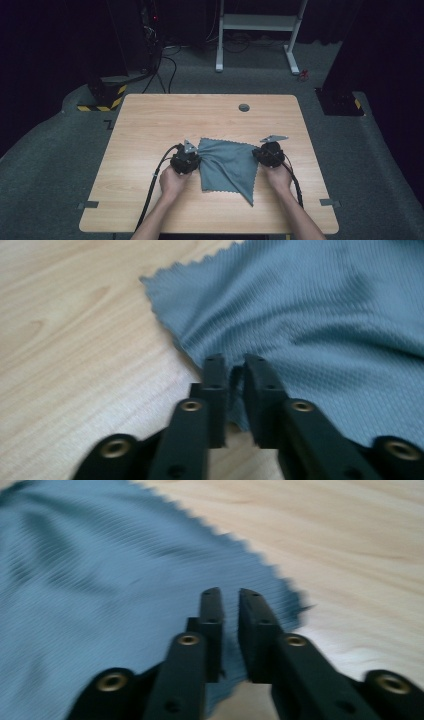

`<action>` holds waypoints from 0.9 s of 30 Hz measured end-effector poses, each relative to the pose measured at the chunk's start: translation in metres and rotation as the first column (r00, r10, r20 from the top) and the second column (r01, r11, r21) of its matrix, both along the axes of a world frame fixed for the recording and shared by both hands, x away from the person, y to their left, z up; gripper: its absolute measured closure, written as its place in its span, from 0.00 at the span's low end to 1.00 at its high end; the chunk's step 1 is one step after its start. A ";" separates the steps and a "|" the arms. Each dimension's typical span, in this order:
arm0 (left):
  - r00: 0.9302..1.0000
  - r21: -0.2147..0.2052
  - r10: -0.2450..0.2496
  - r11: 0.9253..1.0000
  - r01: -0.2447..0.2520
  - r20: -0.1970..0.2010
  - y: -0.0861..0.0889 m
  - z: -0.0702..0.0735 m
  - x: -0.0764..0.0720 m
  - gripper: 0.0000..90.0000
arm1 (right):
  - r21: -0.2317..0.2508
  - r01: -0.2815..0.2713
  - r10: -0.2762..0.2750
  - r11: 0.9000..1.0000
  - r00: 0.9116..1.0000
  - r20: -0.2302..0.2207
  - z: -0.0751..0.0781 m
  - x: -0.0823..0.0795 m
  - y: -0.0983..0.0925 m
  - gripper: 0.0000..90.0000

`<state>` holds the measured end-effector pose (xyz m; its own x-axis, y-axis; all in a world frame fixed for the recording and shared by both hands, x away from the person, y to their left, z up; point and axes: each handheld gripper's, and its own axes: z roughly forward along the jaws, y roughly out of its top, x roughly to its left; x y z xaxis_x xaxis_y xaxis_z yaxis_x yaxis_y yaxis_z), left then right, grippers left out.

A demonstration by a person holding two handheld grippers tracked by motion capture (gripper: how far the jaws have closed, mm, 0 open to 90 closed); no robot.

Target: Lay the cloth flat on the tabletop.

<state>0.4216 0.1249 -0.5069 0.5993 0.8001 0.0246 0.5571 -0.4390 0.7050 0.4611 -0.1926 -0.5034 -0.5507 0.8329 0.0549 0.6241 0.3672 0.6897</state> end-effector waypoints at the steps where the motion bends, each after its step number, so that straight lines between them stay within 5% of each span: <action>1: 1.000 0.009 0.006 1.000 -0.006 0.007 0.000 -0.001 -0.001 0.79 | -0.009 -0.025 0.025 1.000 1.000 0.001 -0.001 -0.007 0.004 0.84; 6: 0.999 0.000 0.032 0.999 -0.032 0.006 0.009 -0.003 -0.004 0.74 | -0.051 -0.082 0.083 0.995 0.997 0.009 -0.006 -0.027 0.012 0.81; 10: 0.999 -0.007 0.031 0.999 -0.031 -0.019 0.012 -0.007 -0.003 0.76 | -0.081 -0.090 0.092 0.993 0.996 0.016 -0.009 -0.031 0.012 0.93; 14: 1.000 -0.018 0.008 1.000 -0.009 -0.023 0.008 -0.008 -0.001 0.89 | -0.131 -0.115 0.119 0.985 0.993 0.018 -0.007 -0.027 0.012 1.00; 17: 1.000 0.018 -0.017 1.000 0.017 -0.017 0.002 -0.007 0.001 0.98 | -0.172 -0.110 0.116 0.979 0.993 0.027 -0.006 -0.024 0.014 1.00; 19: 1.000 0.039 -0.029 0.999 0.029 -0.002 0.000 -0.005 0.002 0.99 | -0.172 -0.079 0.085 0.982 0.996 0.027 -0.005 -0.017 0.011 1.00; 23: 1.000 -0.009 -0.004 1.000 0.004 0.002 0.006 -0.001 0.005 0.99 | -0.153 -0.018 0.020 0.988 1.000 0.016 -0.005 -0.006 0.002 1.00; 27: 1.000 -0.020 -0.004 1.000 0.004 0.010 0.007 0.001 -0.002 0.89 | -0.084 -0.024 0.028 0.996 0.999 0.043 0.000 -0.017 -0.001 0.89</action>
